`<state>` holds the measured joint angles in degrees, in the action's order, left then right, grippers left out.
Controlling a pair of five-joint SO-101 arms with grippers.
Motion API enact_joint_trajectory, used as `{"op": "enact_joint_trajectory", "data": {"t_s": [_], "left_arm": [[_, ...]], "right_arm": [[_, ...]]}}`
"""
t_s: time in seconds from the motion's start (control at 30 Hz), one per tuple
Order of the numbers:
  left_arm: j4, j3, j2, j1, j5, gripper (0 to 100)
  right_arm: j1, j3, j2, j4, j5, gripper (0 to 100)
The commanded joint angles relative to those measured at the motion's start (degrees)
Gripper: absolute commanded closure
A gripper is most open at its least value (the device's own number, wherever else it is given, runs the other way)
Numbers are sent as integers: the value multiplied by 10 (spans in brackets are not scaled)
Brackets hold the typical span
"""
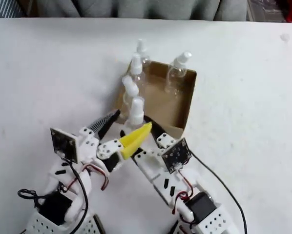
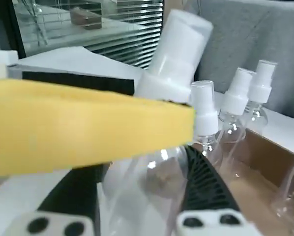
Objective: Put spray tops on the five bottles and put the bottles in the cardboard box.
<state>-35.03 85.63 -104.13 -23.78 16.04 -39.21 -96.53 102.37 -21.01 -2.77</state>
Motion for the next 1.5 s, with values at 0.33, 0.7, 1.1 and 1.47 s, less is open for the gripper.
{"op": "enact_joint_trajectory", "data": {"t_s": [0.33,0.7,1.1,1.47], "left_arm": [[-231,-171,-10,15,-4,699],[-283,-176,-10,1,-3,718],[-283,-174,-10,-91,-7,983],[-221,-83,-10,-86,-8,980]], "right_arm": [[16,-4,7,1,4,984],[58,-4,7,21,4,984],[109,-3,7,95,5,984],[108,69,5,74,71,984]]}}
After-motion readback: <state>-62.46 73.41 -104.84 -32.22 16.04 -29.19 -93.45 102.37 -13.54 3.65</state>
